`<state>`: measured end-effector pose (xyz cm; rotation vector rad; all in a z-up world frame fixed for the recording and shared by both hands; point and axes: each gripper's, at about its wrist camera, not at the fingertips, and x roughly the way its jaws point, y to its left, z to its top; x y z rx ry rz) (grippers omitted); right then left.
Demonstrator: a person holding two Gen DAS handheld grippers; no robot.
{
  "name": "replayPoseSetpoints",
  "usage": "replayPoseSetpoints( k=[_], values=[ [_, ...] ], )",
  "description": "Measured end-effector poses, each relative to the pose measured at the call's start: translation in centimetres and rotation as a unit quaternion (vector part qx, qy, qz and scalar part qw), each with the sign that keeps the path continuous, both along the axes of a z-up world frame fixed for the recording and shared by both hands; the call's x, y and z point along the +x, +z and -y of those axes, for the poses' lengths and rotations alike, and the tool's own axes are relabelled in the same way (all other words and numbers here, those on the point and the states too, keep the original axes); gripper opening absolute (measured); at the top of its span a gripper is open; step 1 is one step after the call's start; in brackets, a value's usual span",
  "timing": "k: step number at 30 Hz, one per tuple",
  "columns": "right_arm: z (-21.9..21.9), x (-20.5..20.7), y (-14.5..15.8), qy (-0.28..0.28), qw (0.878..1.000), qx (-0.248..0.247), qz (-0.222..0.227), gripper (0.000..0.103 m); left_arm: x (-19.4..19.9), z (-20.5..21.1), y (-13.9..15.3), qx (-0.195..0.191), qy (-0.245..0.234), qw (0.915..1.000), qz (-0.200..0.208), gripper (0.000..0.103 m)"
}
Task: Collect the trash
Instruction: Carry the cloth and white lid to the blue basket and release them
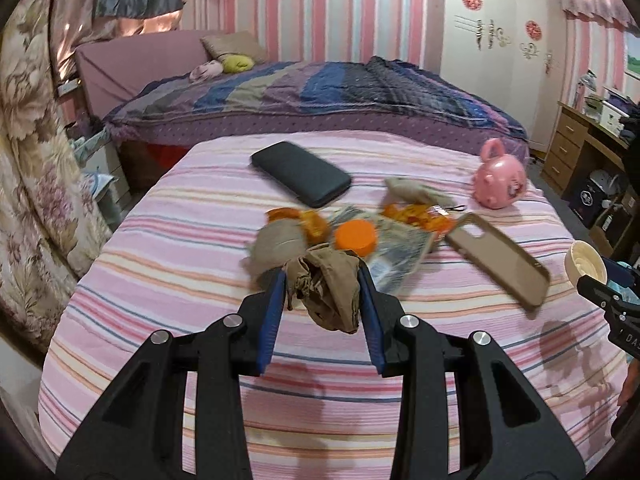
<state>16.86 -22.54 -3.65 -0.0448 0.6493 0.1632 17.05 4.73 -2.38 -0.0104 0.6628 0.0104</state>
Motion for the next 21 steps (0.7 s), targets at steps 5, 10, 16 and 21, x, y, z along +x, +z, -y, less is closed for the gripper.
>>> replayPoseSetpoints(
  k=[5,10,16,21],
  values=[
    [3.2,-1.6,0.8,-0.016,1.0,-0.007,0.011,0.06,-0.7,2.9,0.6,0.004,-0.025,0.9997,0.006,0.035],
    [7.0,-3.0,0.9,-0.045,0.999,-0.01,0.015,0.06,-1.4,5.8,0.9,0.013,-0.05,0.9985,0.016,0.035],
    [12.0,-4.6,0.9,-0.082,0.996,-0.02,0.015,0.06,-1.7,9.0,0.7,0.02,-0.069,0.9972,0.018,0.035],
    [16.3,-6.3,1.4,-0.116,0.993,-0.016,0.025,0.06,-1.9,11.8,0.8,0.011,-0.087,0.996,0.018,0.035]
  ],
)
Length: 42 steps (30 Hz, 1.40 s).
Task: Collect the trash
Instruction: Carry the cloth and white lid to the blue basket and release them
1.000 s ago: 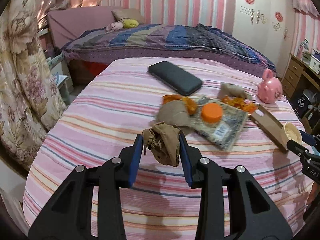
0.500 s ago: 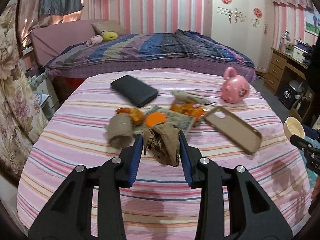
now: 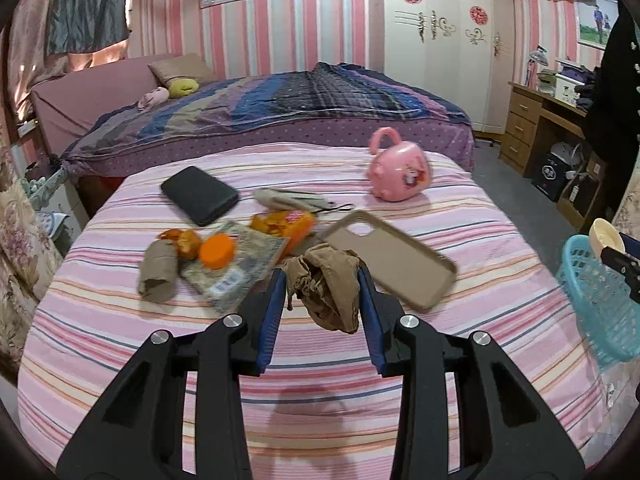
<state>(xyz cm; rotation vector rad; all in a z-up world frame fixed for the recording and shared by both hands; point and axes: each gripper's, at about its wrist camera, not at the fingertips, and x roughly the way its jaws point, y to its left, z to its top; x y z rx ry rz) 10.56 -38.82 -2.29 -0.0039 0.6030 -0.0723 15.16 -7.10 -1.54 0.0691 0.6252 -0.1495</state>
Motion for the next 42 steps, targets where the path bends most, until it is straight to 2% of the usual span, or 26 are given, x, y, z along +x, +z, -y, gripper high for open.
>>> replayPoseSetpoints(
  k=[5,10,14,19,23,29,35,36,37,39,42],
  values=[
    [4.8,-1.3,0.1,-0.041,0.999,0.006,0.005,0.06,-0.6,3.9,0.4,0.01,-0.027,0.9995,0.009,0.035],
    [8.7,-1.9,-1.0,-0.066,0.998,0.004,-0.011,0.06,-1.5,9.2,0.5,0.025,-0.065,0.9973,0.025,0.035],
    [11.5,-2.2,-1.9,-0.087,0.996,0.02,-0.024,0.06,-1.7,13.0,0.0,-0.005,-0.095,0.9954,0.009,0.035],
    [12.7,-2.7,-2.2,-0.104,0.994,0.023,-0.022,0.06,-2.2,19.2,-0.8,-0.027,-0.141,0.9896,-0.011,0.035],
    [13.5,-2.7,-2.9,-0.107,0.994,0.029,-0.024,0.06,-3.2,23.2,-1.5,-0.017,-0.173,0.9847,-0.001,0.035],
    [14.9,-3.3,-3.4,-0.123,0.991,0.039,-0.028,0.06,-3.5,27.0,-2.8,-0.02,-0.202,0.9789,-0.021,0.035],
    [15.3,-3.5,-3.6,-0.128,0.99,0.044,-0.028,0.06,-3.8,29.2,-2.0,-0.036,-0.225,0.9734,-0.021,0.037],
    [15.3,-3.5,-3.7,-0.127,0.991,0.044,-0.028,0.06,-3.9,29.4,-1.9,-0.037,-0.229,0.9725,-0.022,0.038],
    [15.3,-3.5,-3.7,-0.127,0.991,0.044,-0.028,0.06,-3.9,29.7,-1.8,-0.036,-0.234,0.9713,-0.022,0.044],
    [15.3,-3.5,-3.7,-0.127,0.991,0.045,-0.028,0.06,-4.2,29.6,-1.5,-0.025,-0.23,0.9729,-0.01,0.064],
    [15.3,-3.5,-3.7,-0.126,0.991,0.044,-0.028,0.06,-3.9,28.8,-1.4,-0.021,-0.214,0.9765,0.0,0.079]
  ],
)
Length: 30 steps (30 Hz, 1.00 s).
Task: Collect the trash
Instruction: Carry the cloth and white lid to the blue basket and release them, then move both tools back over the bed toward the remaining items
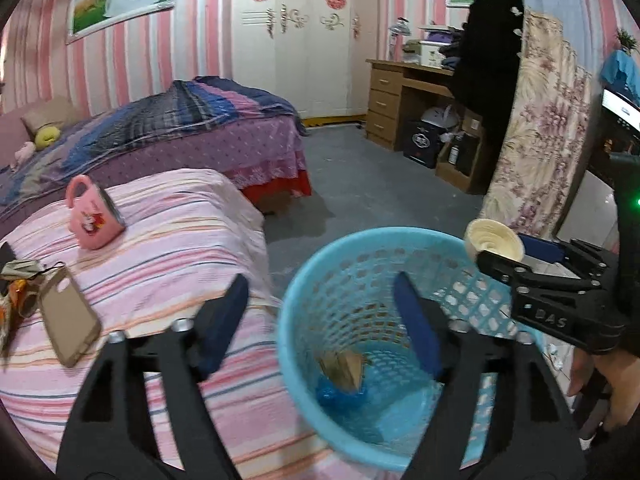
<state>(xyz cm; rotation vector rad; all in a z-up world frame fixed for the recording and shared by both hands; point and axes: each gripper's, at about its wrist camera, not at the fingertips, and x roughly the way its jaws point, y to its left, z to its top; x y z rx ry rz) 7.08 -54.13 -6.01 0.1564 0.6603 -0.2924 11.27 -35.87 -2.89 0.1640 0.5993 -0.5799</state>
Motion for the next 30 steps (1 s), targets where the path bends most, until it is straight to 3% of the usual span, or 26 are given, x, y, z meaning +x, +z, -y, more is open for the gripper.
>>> replayPoseSetpoints(
  k=[5,11,13,19,30],
  values=[
    [-0.4,0.3,0.0,0.003,1.0,-0.002,0.001,0.06,1.2,-2.8,0.0,0.009,0.041,0.999,0.013,0.09],
    [-0.8,0.6,0.0,0.002,1.0,-0.002,0.001,0.061,2.6,-6.0,0.0,0.008,0.08,0.9967,0.01,0.092],
    [-1.0,0.7,0.0,0.001,1.0,0.001,0.001,0.073,2.8,-6.9,0.0,0.012,0.09,0.9958,0.014,0.092],
    [-1.9,1.4,0.4,-0.009,1.0,-0.015,0.001,0.089,3.0,-9.7,0.2,0.022,0.112,0.9931,0.024,0.094],
    [-5.8,3.1,1.6,0.009,0.999,-0.032,0.012,0.09,2.7,-16.3,1.9,0.025,0.152,0.9872,0.042,0.097]
  ],
)
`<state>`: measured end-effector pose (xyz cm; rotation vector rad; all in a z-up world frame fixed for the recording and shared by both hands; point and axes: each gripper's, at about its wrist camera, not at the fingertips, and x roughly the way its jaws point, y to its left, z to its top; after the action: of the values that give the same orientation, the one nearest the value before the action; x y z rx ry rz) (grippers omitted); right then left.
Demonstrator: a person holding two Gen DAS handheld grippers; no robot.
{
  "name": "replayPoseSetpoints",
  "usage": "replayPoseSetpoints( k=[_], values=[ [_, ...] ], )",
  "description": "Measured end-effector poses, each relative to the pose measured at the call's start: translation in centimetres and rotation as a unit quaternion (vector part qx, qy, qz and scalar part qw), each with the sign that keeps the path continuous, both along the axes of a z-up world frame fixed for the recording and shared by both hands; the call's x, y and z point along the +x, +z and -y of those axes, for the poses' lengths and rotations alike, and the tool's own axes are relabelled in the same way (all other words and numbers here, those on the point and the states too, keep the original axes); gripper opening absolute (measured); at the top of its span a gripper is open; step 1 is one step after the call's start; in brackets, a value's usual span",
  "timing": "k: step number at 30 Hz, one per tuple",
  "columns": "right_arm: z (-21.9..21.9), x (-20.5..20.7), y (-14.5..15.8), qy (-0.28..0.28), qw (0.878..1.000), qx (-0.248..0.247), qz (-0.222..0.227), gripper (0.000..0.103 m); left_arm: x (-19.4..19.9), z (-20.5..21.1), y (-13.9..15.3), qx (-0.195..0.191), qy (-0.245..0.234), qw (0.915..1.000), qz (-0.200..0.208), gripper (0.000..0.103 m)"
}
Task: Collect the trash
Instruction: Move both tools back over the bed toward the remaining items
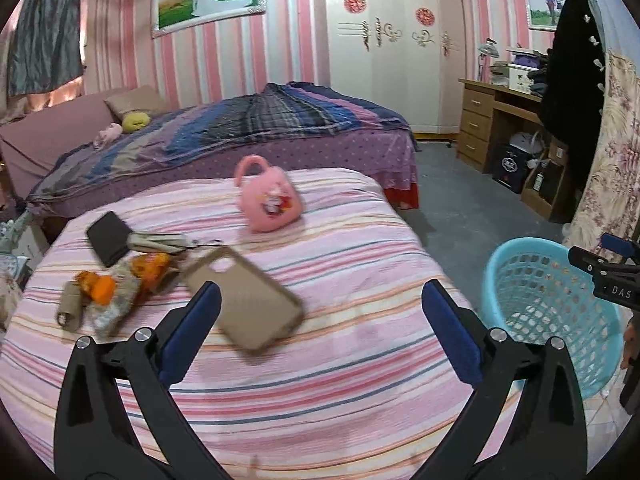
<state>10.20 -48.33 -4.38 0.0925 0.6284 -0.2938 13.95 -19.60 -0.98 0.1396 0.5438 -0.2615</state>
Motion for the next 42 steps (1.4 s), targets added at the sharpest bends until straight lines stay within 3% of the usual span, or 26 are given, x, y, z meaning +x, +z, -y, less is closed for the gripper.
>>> replayPoseSetpoints(
  k=[10,25,34,39,42],
  values=[
    [-5.4,2.4,1.0,0.032,0.999,0.006,0.016,0.09,1.4,-8.4,0.6,0.012,0.049,0.9987,-0.001,0.097],
    [-16.0,6.2,0.4,0.112,0.994,0.004,0.001,0.09,3.6,-19.6,-1.8,0.03,0.131,0.9908,-0.014,0.097],
    [-21.1,8.5,-1.1,0.148,0.989,0.014,-0.016,0.09,5.8,-25.2,-3.4,-0.001,0.19,0.9805,-0.051,0.097],
    [-23.3,9.5,-1.8,0.16,0.987,-0.007,-0.027,0.09,7.8,-27.5,-4.6,-0.003,0.224,0.9719,-0.073,0.097],
    [-24.0,9.9,-1.9,0.155,0.988,-0.012,-0.025,0.099,9.0,-27.9,-5.3,-0.005,0.229,0.9697,-0.084,0.097]
  ],
)
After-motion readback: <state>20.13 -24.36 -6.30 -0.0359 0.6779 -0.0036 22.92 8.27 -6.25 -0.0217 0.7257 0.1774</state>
